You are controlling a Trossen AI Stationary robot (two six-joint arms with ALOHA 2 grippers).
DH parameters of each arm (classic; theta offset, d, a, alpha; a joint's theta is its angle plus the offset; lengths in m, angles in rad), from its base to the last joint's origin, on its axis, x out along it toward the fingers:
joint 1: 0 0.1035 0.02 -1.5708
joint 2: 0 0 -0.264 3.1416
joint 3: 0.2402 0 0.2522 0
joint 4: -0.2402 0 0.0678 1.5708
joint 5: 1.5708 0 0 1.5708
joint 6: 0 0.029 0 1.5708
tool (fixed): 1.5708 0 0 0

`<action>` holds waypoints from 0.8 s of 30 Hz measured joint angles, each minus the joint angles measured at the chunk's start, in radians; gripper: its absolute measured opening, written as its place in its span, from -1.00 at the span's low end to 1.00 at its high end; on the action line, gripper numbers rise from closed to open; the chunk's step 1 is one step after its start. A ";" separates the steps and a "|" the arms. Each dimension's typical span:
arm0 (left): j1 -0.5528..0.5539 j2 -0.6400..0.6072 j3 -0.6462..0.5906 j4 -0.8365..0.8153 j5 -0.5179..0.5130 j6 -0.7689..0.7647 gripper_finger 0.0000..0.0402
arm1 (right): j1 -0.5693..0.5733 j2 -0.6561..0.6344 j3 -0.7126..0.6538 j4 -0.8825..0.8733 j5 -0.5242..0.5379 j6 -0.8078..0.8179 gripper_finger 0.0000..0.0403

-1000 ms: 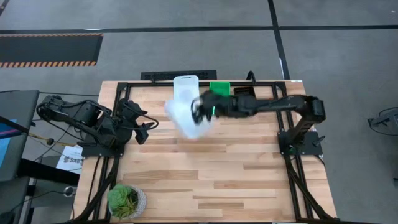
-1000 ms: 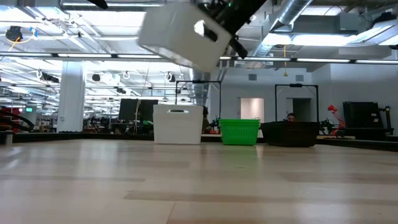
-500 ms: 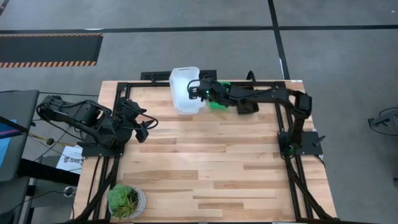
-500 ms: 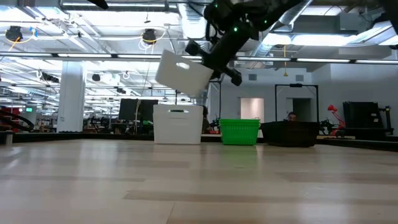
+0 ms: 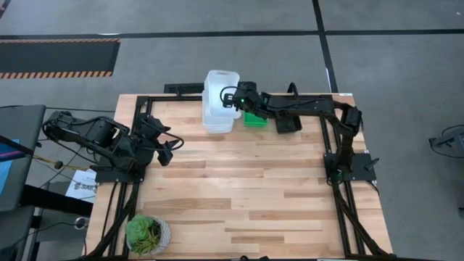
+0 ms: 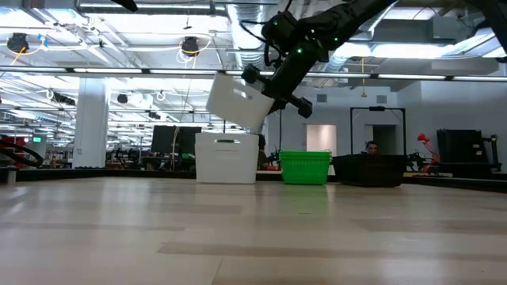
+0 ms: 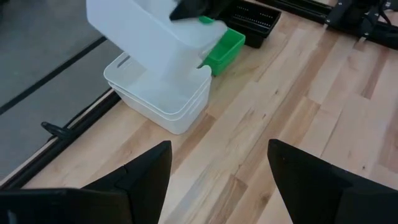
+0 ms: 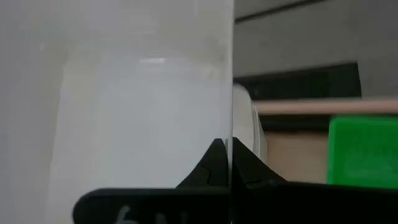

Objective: Stack baskets by color
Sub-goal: Stack the bottom white bin into the top white bin

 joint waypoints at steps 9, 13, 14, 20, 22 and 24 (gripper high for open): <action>0.000 0.000 0.000 -0.002 -0.016 0.001 0.28 | 0.007 0.129 0.136 -0.086 -0.006 -0.011 -1.00; -0.001 0.000 0.000 -0.004 0.002 0.001 0.28 | 0.015 0.168 0.242 -0.208 0.015 -0.040 -1.00; 0.000 0.000 0.000 -0.005 0.002 0.001 0.28 | 0.018 0.178 0.261 -0.223 0.019 -0.041 -1.00; 0.000 0.000 0.000 -0.009 0.002 0.006 0.28 | 0.017 0.178 0.281 -0.296 0.022 -0.038 -1.00; 0.000 0.000 0.000 -0.009 0.002 0.006 0.28 | 0.012 0.179 0.281 -0.309 0.021 -0.038 -1.00; 0.000 0.000 0.000 -0.009 0.003 0.006 0.28 | 0.008 0.179 0.280 -0.319 0.021 -0.038 -1.00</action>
